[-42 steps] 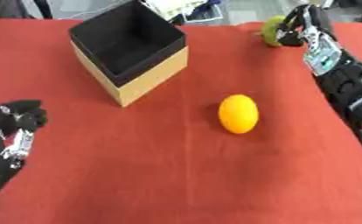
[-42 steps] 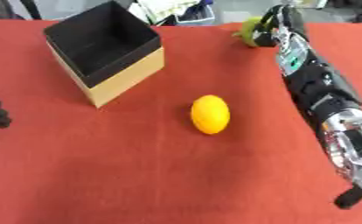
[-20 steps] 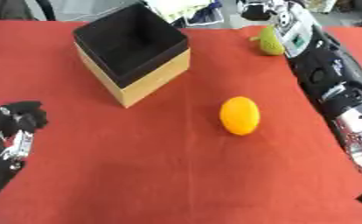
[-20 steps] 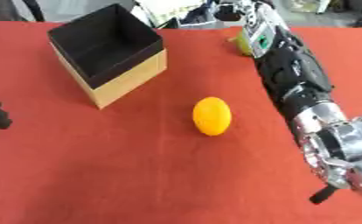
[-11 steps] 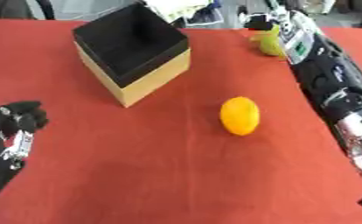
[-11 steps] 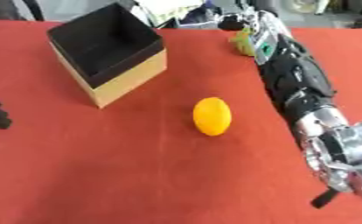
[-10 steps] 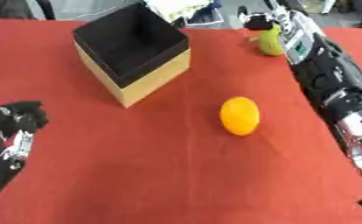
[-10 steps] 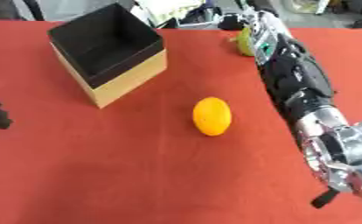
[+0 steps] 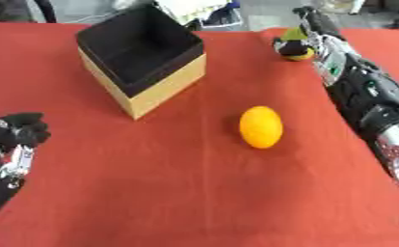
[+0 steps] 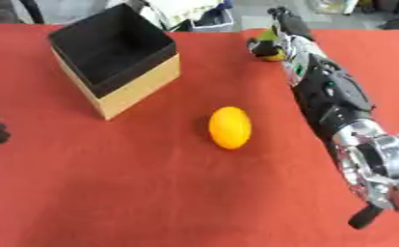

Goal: Pick up objects on the table and place them in the box.

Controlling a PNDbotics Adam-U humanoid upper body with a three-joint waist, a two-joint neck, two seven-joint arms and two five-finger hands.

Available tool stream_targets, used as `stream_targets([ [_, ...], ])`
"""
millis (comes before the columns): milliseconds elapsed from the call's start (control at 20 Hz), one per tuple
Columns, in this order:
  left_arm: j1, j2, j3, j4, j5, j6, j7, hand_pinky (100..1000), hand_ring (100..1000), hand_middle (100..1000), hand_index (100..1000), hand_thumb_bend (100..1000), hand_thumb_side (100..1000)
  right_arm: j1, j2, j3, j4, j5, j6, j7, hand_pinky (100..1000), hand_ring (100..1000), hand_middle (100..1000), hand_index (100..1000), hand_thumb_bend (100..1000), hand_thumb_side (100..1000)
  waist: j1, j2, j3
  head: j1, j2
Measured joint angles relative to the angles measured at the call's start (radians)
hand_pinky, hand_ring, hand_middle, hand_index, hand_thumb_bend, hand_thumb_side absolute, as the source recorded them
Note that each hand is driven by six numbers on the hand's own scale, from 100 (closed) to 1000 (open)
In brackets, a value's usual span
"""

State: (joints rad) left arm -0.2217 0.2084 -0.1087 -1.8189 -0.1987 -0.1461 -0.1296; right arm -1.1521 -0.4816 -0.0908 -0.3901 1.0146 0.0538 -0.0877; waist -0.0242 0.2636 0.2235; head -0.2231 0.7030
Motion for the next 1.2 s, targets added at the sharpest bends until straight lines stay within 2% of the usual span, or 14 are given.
stream_targets([
  [100, 0.000, 0.000, 0.000, 0.000, 0.000, 0.000, 0.000, 655, 619, 596, 765, 100, 659, 0.000, -0.003, 0.004, 0.013, 0.016, 0.017, 0.006, 856, 935, 978, 980, 253, 169, 0.000, 0.000, -0.002, -0.003, 0.000],
  [150, 0.000, 0.000, 0.000, 0.000, 0.000, 0.000, 0.000, 655, 618, 596, 765, 100, 659, 0.000, -0.005, 0.005, 0.018, 0.023, 0.025, 0.008, 827, 902, 943, 956, 235, 100, 0.000, 0.000, -0.002, -0.004, 0.000],
  [200, 0.000, 0.000, 0.000, 0.000, 0.000, 0.000, 0.000, 655, 618, 596, 765, 100, 659, 0.000, -0.007, 0.005, 0.022, 0.029, 0.033, 0.011, 812, 886, 918, 940, 230, 100, 0.000, 0.000, -0.003, -0.004, 0.000],
  [250, 0.000, 0.000, 0.000, 0.000, -0.001, 0.000, 0.000, 655, 618, 596, 765, 100, 660, 0.000, -0.007, 0.005, 0.025, 0.033, 0.040, 0.013, 780, 848, 840, 890, 225, 100, 0.000, 0.000, -0.005, -0.005, 0.000],
  [300, 0.000, 0.000, 0.000, 0.000, -0.001, 0.000, 0.000, 655, 618, 596, 765, 100, 660, 0.000, -0.007, 0.005, 0.026, 0.039, 0.046, 0.013, 758, 813, 804, 863, 219, 100, 0.001, 0.000, -0.005, -0.006, 0.000],
  [350, 0.000, 0.000, 0.000, 0.000, -0.001, 0.000, 0.000, 655, 618, 596, 765, 100, 660, 0.000, -0.007, 0.005, 0.026, 0.045, 0.052, 0.008, 749, 801, 715, 768, 203, 100, 0.001, 0.000, -0.006, -0.006, 0.000],
  [400, 0.000, 0.000, 0.000, 0.000, -0.001, 0.000, 0.000, 655, 618, 596, 765, 100, 660, 0.000, -0.008, 0.005, 0.026, 0.050, 0.056, 0.003, 740, 784, 664, 724, 195, 100, 0.001, 0.000, -0.007, -0.007, 0.000],
  [500, 0.000, 0.000, 0.000, 0.000, -0.001, 0.000, 0.000, 655, 618, 596, 765, 100, 660, 0.000, -0.009, 0.005, 0.022, 0.058, 0.060, -0.016, 698, 722, 483, 528, 171, 100, 0.001, 0.000, -0.008, -0.007, 0.000],
  [550, 0.000, 0.000, 0.000, 0.000, -0.001, 0.000, 0.000, 655, 618, 596, 765, 100, 660, 0.000, -0.009, 0.005, 0.014, 0.062, 0.060, -0.029, 691, 713, 465, 504, 168, 100, 0.002, 0.000, -0.009, -0.007, 0.000],
  [600, 0.000, 0.000, 0.000, 0.000, -0.001, 0.000, 0.000, 655, 618, 596, 765, 100, 660, 0.000, -0.009, 0.005, 0.004, 0.067, 0.057, -0.044, 672, 686, 410, 437, 150, 100, 0.003, 0.000, -0.010, -0.007, -0.001],
  [650, 0.000, 0.000, 0.000, 0.000, -0.001, 0.000, 0.000, 655, 618, 596, 765, 100, 660, 0.000, -0.009, 0.005, -0.008, 0.072, 0.052, -0.059, 672, 686, 410, 437, 150, 100, 0.004, 0.000, -0.011, -0.007, -0.001],
  [700, 0.000, 0.000, 0.000, 0.000, -0.001, 0.000, 0.000, 656, 617, 596, 765, 100, 661, 0.000, -0.009, 0.005, -0.022, 0.076, 0.046, -0.073, 661, 666, 377, 398, 130, 100, 0.004, 0.000, -0.011, -0.007, -0.001],
  [900, 0.001, 0.000, 0.000, 0.000, -0.001, 0.000, 0.000, 656, 617, 596, 765, 100, 661, -0.008, -0.004, 0.006, -0.100, 0.083, 0.003, -0.116, 654, 654, 359, 377, 104, 100, 0.004, -0.001, -0.011, -0.007, -0.001],
  [1200, 0.003, 0.000, 0.000, 0.001, -0.001, 0.000, 0.000, 656, 616, 596, 764, 100, 663, -0.045, 0.029, 0.047, -0.250, 0.079, -0.085, -0.085, 666, 659, 360, 380, 112, 100, 0.003, -0.006, -0.006, -0.010, 0.000],
])
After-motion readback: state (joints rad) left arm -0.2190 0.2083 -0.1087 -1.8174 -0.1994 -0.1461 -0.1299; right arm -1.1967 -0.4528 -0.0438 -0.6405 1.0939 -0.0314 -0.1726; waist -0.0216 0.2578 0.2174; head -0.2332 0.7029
